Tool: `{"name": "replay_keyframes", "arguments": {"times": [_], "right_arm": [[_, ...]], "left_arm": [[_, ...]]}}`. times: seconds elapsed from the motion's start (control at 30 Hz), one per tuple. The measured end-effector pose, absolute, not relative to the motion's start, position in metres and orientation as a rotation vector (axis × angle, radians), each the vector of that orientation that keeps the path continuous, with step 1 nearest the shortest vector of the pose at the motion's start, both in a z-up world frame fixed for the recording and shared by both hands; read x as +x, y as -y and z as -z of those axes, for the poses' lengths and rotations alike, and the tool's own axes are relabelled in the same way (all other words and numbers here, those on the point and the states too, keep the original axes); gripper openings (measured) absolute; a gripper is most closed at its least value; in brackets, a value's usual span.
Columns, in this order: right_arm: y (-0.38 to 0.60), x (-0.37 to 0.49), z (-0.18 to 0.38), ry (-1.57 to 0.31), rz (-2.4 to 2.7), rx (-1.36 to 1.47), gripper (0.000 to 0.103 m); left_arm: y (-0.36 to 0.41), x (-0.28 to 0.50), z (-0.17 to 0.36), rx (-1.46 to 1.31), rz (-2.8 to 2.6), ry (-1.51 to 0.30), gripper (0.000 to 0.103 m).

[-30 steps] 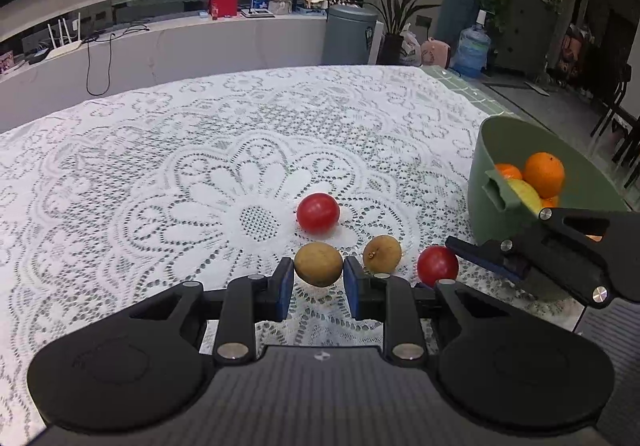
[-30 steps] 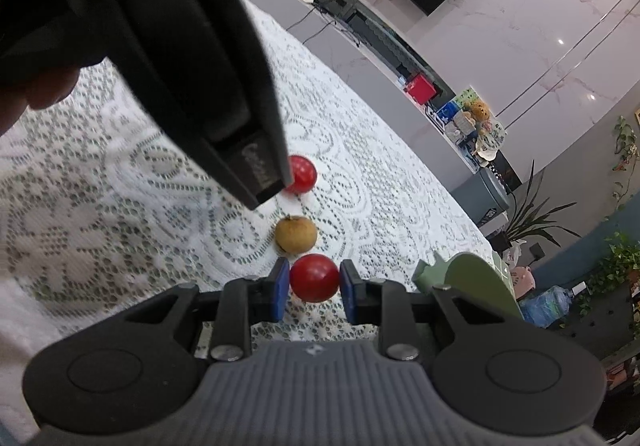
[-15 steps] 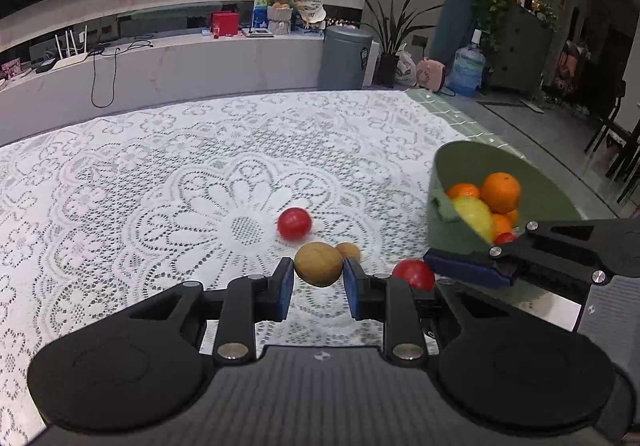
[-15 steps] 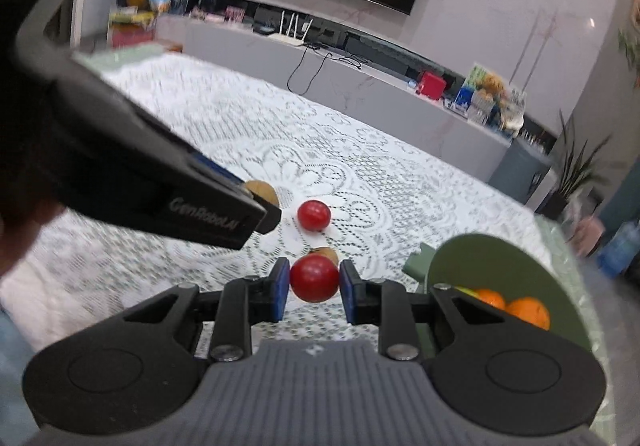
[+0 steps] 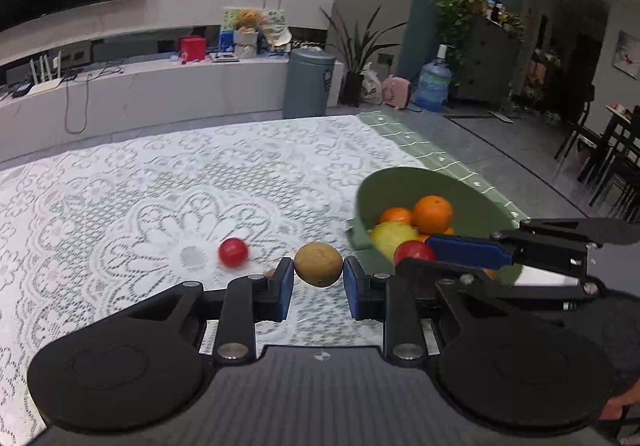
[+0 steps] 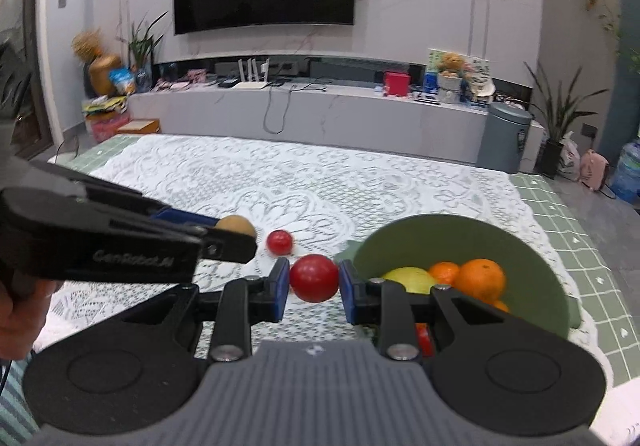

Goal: Organize fruits
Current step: 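Carry the kiwi and tomato over the green colander with both tools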

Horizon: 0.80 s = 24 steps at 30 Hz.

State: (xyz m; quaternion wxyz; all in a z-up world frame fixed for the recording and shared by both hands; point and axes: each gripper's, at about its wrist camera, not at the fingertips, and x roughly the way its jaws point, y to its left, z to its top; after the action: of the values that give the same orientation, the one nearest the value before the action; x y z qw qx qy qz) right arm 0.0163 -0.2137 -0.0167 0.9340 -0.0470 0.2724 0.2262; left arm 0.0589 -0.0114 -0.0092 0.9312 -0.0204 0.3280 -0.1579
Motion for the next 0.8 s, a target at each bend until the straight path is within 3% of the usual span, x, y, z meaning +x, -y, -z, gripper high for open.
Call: {"name": "replay_keyframes", "arguments": {"times": [0.8], "right_arm": [[0.292,0.049,0.022,-0.651,-0.274,-0.121,0.023]], "left_arm": [[0.101,0.089,0.019,0.15,0.525,-0.717,0.03]]}}
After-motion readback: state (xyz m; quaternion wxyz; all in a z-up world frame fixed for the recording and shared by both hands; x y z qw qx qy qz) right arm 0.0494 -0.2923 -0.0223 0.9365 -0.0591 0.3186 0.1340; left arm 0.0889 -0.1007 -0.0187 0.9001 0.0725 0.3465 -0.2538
